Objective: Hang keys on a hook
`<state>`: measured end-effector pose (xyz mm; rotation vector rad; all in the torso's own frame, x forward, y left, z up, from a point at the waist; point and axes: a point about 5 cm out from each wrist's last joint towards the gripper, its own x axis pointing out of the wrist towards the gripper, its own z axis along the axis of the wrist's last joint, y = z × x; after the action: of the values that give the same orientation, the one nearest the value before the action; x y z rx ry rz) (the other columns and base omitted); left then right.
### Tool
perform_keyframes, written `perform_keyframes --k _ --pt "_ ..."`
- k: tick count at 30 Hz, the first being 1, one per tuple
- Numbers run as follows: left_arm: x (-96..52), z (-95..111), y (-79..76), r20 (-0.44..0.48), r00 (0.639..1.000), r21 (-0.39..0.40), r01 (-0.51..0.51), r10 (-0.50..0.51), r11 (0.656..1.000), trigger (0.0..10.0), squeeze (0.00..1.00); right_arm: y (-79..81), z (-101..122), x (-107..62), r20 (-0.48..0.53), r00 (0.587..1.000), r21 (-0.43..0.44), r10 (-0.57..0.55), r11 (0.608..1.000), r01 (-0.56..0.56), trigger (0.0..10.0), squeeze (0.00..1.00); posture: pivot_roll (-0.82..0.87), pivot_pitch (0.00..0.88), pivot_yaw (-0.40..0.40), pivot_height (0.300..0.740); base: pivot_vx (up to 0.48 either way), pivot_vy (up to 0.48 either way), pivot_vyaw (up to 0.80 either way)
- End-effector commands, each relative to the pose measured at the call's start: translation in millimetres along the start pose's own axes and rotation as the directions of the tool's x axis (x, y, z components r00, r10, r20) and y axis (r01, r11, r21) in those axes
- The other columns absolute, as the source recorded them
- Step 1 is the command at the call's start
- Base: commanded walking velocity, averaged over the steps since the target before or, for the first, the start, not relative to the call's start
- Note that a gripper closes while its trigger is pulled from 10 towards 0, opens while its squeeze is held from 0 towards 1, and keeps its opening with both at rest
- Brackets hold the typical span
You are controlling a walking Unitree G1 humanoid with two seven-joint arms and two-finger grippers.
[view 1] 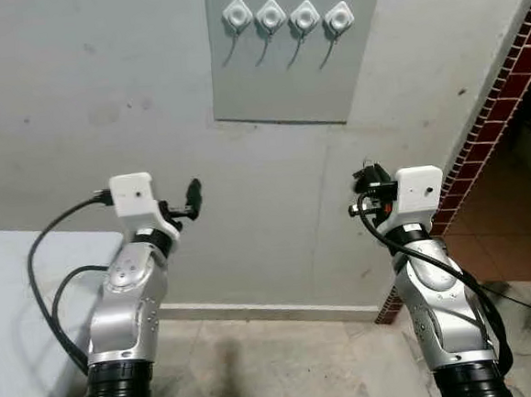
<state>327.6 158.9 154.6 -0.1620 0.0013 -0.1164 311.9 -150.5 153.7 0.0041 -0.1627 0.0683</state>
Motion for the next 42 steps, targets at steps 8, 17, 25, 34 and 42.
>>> perform_keyframes --k 8,17,25,34,42 --pt "-0.1 4.4 2.5 -0.002 1.0 0.016 0.021 -0.021 1.0 10.0 0.0 -0.6 2.8 -3.0 0.026 0.999 0.018 -0.032 0.999 0.031 10.0 0.0 -0.03 0.0 -0.002 0.74 0.0 0.0 0.0" --pt "-0.1 7.5 3.1 -0.002 0.999 0.026 0.037 -0.037 0.999 10.0 0.0 0.0 0.0 -6.4 0.023 0.999 0.029 -0.046 0.999 0.046 10.0 0.0 -0.03 0.0 0.019 0.74 0.0 0.0 0.0" --pt "-1.2 6.1 2.8 -0.004 0.999 0.022 0.045 -0.045 0.999 10.0 0.0 1.6 0.2 -6.1 0.026 0.999 0.034 -0.045 0.998 0.044 10.0 0.0 -0.03 0.0 0.02 0.74 0.0 0.0 0.0" --pt "-0.3 3.8 0.7 -0.019 0.997 0.025 0.072 -0.072 0.997 10.0 0.0 -1.0 6.9 -3.0 0.05 0.998 0.032 -0.048 0.998 0.046 10.0 0.0 -0.03 0.0 0.018 0.74 0.0 0.0 0.0" --pt "-0.3 5.9 0.2 -0.011 0.994 0.021 0.105 -0.105 0.994 10.0 0.0 -3.6 12.5 -1.9 0.07 0.996 0.028 -0.047 0.999 0.045 10.0 0.0 -0.04 0.0 -0.001 0.74 0.158 0.0 0.0"
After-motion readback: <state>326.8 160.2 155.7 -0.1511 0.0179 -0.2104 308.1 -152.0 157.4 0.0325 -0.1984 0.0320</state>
